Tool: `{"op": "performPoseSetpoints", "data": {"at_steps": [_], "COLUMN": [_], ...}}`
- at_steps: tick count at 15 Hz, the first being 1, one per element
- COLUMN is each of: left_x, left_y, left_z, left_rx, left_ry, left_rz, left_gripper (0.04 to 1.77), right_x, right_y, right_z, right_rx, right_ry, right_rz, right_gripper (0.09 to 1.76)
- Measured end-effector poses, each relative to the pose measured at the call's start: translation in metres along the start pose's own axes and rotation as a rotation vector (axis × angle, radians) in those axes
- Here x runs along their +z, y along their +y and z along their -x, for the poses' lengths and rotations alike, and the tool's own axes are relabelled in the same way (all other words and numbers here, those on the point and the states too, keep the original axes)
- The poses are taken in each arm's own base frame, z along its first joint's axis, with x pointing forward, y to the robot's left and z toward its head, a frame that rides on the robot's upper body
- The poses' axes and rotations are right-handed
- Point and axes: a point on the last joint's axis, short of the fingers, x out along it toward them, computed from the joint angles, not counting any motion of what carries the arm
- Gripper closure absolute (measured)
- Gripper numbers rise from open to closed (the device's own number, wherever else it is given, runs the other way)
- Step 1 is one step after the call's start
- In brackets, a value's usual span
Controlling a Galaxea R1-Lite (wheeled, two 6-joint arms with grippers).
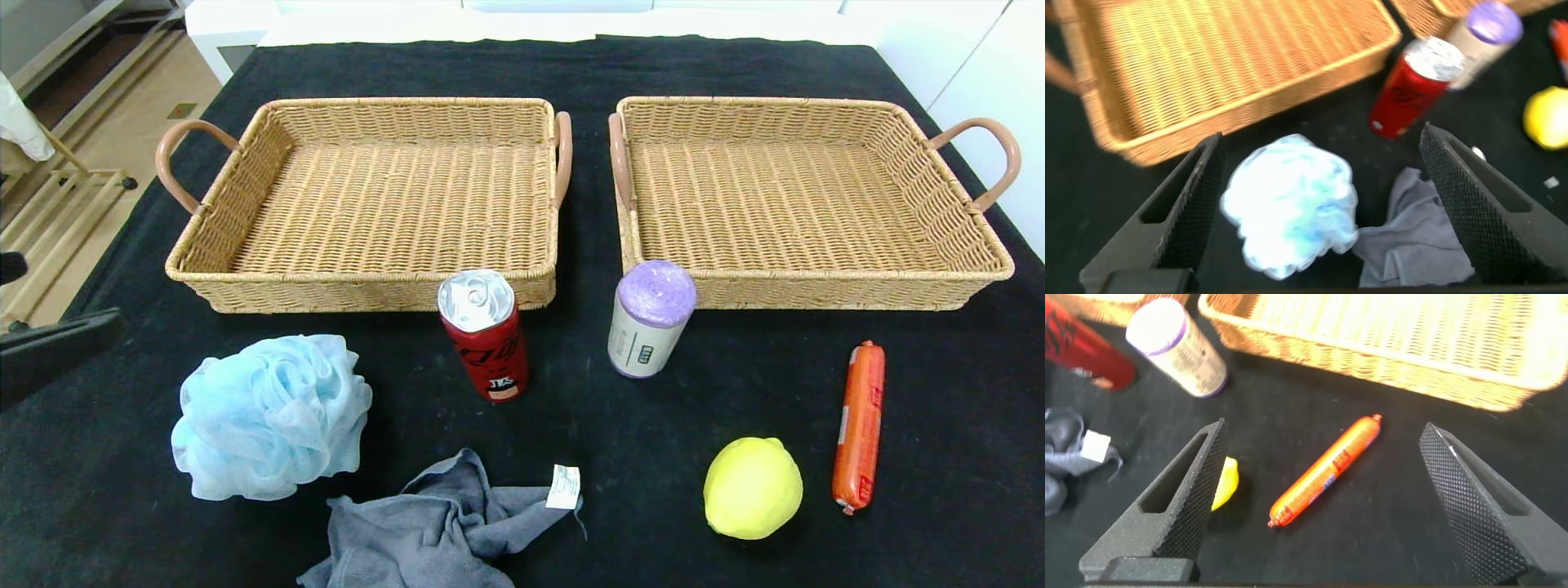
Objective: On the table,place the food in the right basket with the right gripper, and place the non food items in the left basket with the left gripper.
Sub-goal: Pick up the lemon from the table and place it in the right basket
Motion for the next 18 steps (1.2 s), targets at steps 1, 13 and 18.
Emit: {"op": "performPoseSetpoints", "data": {"at_steps": [1,13,18], "left_x": [0.0,0.002,0.0], "left_y": [-0.001,-0.03,-0.034], "left_z": [-0.009,-0.063,-0.064], "left_rx": [-0.041,-0.29,-0.296], "left_ry": [0.015,0.097,0.109], "left_rz": [-0.011,-0.094,-0.1], "left_gripper": [0.09,0.09,0.09], "right_x": [0.002,0.001,0.001], "right_y": [-0.001,0.019,0.024], "right_z": [-0.006,-0.05,-0.058], "right_rx": [0.017,0.178,0.208], "right_ry": [0.013,0.13,0.151], "right_rz": [0.013,0.053,0.059], "right_gripper": [0.14,0.14,0.14]}}
